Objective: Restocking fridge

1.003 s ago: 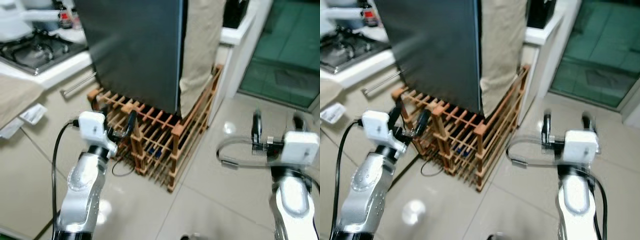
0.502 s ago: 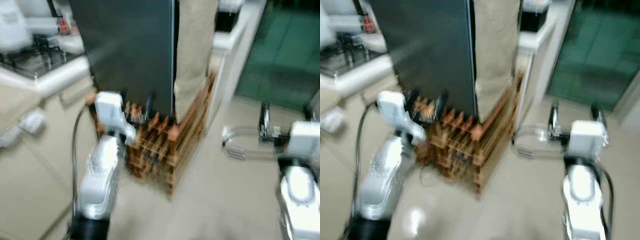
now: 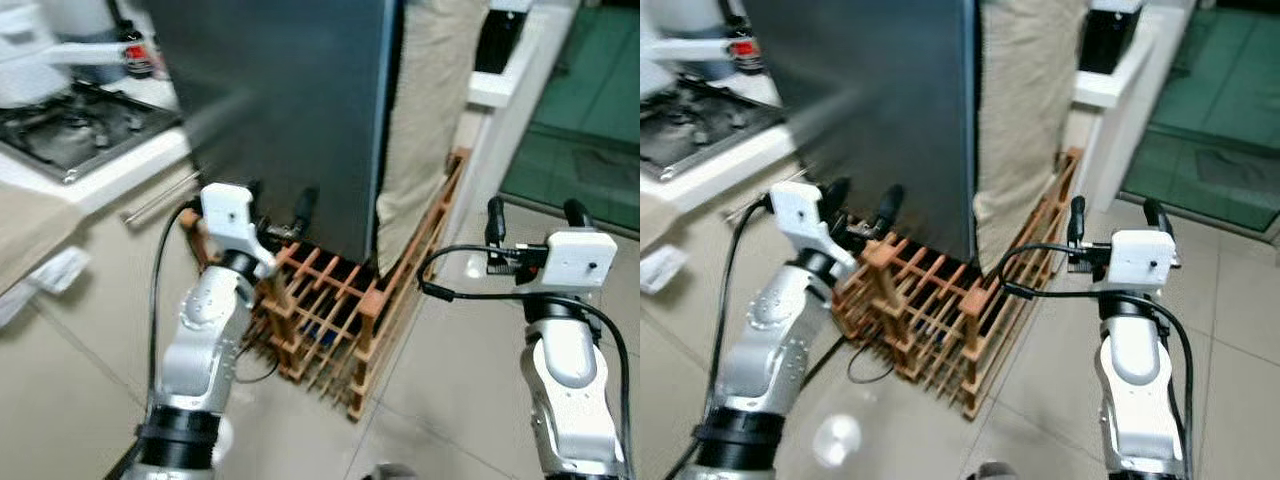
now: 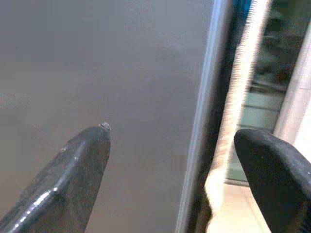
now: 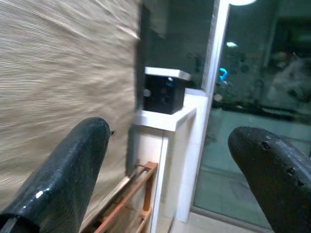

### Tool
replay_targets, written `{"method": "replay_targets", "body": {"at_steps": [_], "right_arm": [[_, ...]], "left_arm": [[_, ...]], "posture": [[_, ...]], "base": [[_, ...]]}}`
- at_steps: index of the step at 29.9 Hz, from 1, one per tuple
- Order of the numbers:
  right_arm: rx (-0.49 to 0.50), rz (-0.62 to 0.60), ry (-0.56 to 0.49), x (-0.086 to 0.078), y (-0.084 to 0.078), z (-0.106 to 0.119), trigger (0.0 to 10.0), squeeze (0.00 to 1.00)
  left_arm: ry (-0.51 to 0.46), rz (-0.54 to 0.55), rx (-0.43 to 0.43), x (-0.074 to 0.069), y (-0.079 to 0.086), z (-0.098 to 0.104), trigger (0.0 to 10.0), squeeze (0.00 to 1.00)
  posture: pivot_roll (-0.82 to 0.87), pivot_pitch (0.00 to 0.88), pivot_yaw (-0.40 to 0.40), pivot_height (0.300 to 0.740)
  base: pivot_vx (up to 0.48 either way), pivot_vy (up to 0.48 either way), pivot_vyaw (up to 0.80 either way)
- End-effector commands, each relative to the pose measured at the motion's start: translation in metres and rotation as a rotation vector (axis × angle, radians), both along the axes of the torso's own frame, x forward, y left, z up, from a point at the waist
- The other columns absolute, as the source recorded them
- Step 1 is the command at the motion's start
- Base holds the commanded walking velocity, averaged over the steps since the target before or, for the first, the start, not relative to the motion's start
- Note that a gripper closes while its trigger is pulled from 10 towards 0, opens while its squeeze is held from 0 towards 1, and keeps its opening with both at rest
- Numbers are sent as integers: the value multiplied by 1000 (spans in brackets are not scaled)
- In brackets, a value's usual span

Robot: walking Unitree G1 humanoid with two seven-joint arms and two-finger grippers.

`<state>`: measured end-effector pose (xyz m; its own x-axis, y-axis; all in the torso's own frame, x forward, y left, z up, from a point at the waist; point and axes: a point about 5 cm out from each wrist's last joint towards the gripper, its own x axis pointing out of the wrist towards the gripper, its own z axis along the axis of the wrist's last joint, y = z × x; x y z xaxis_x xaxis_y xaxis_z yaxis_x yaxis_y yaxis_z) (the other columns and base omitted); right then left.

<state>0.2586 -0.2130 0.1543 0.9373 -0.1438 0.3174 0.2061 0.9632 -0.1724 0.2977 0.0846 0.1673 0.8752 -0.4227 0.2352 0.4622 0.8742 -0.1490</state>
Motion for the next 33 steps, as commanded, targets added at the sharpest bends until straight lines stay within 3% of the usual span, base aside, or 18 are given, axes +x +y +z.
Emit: {"method": "replay_targets", "body": {"at_steps": [1,17,24,33], "right_arm": [[10,18,-4,2,7,2,10000,0],[-6,25,17,2,8,-2,10000,0],[-4,21,24,4,5,-3,10000,0],[5,34,30,6,6,-5,10000,0]], "left_arm": [[7,77,16,5,20,1,10000,0],[72,129,-31,12,28,-4,10000,0],[87,150,-9,16,28,-8,10000,0],[87,152,-20,19,25,-7,10000,0]], "posture": [[-194,7,54,732],[-199,12,58,732],[-199,14,55,732],[-207,14,59,723]], "base": [[0,0,-550],[0,0,-546],[0,0,-550],[0,-457,-181]]}}
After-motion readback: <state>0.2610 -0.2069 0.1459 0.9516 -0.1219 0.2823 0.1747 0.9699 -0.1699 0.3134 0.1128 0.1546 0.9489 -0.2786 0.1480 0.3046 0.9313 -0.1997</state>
